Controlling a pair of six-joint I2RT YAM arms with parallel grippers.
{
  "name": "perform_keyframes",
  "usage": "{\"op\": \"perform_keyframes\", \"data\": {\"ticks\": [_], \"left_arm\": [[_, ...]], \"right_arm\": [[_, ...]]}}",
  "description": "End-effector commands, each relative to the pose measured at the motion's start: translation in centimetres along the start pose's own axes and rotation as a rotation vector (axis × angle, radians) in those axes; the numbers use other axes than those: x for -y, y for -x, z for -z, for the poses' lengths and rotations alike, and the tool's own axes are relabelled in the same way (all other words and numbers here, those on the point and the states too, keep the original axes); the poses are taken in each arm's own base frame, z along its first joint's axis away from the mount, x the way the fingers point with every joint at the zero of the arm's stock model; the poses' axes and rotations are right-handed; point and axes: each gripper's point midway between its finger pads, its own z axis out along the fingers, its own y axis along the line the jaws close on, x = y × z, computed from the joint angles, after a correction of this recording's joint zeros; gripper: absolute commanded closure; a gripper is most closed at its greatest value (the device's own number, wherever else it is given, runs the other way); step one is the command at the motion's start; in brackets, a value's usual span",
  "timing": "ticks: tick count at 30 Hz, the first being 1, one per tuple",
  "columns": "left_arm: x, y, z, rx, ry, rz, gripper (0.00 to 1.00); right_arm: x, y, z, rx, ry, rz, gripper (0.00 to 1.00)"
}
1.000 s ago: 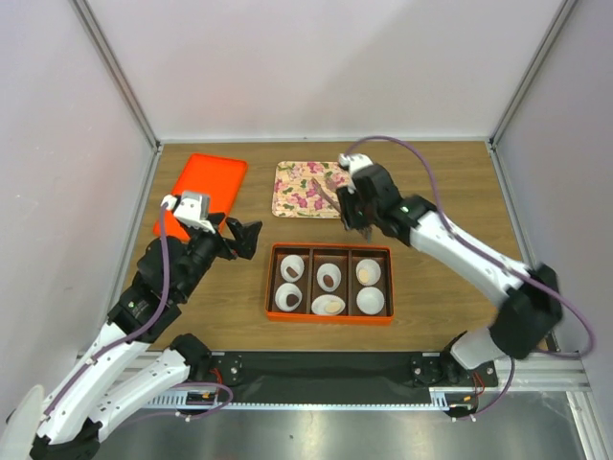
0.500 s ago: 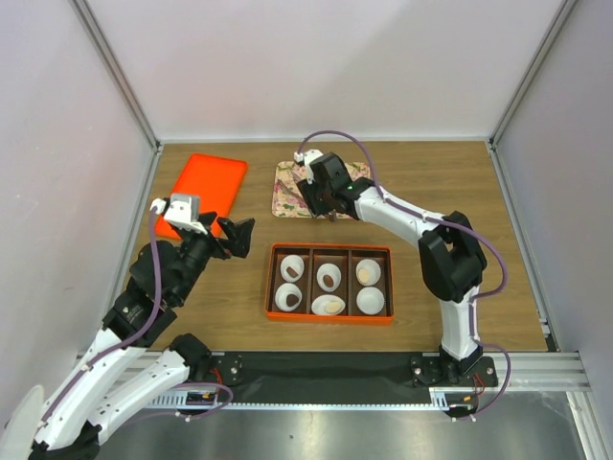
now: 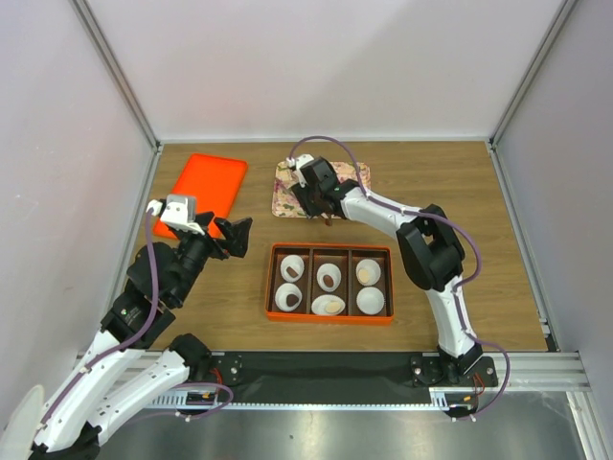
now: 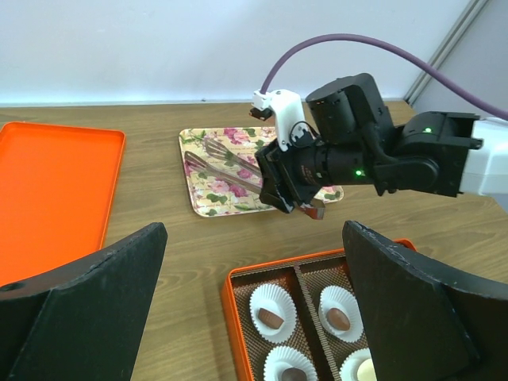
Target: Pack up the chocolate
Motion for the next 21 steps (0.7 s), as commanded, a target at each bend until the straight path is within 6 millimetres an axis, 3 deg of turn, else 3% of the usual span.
{"op": "perform_keyframes", "data": {"ticks": [1,7,13,17,18,20,21], "left_arm": [[-0.3,0.9,0.0,0.035,0.016,0.007,0.0],[-0.2,0.8,0.0,0.033,0.01,0.007,0.0],[-0.3,0.8,0.1,0.033,0.017,0.008,0.0],[-0.3,0.6,-0.1,0.027,0.014,0.008,0.0],[-0.2,0.6,-0.1,0.026,0.012,0.008,0.0],[-0.2,0.5,-0.2,0.019,0.011,0.005,0.0],[-0.2,0.5,-0.2,0.017,0.011,0.005,0.0]], "right_arm": [[0.6,2.8,-0.9,0.066,-0.046,0.025,0.51],[0.4,3.5,-1.5,0.068,-0.047,0.023,0.52],[0.9,3.0,-1.3,0.046,-0.058,0.03,0.62],[2.0,2.7,0.6,0.042,-0.087,0.018,0.67],[2.3,3.7,2.2,0.072,-0.095,0.01,0.67],[2.5,2.7,3.3,0.064,-0.1,0.006,0.68],[2.8,3.9,5.4,0.106,-0.101,-0.003,0.68]]}}
